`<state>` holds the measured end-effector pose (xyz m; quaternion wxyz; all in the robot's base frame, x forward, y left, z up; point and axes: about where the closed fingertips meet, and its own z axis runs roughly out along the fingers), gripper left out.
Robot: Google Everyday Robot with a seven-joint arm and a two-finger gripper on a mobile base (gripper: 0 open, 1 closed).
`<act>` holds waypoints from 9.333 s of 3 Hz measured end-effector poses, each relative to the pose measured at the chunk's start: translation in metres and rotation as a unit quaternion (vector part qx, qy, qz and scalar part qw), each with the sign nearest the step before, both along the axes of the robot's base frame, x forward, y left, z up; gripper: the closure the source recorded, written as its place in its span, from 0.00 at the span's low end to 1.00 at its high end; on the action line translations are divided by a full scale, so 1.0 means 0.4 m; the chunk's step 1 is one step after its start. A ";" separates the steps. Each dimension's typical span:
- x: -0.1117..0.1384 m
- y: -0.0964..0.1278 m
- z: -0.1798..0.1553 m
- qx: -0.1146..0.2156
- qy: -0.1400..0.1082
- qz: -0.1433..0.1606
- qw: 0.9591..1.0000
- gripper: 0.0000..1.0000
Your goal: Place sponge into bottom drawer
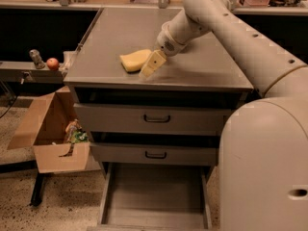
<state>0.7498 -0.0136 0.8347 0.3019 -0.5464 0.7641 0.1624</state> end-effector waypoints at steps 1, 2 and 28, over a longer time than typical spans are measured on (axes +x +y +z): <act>0.025 0.024 -0.002 0.015 -0.001 0.001 1.000 0.16; 0.036 0.045 0.010 0.029 -0.009 0.007 1.000 0.39; -0.626 -0.412 -1.428 0.076 0.104 -0.106 0.986 1.00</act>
Offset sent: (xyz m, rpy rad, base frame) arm 0.0203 0.0224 0.0176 0.0925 -0.0455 0.0219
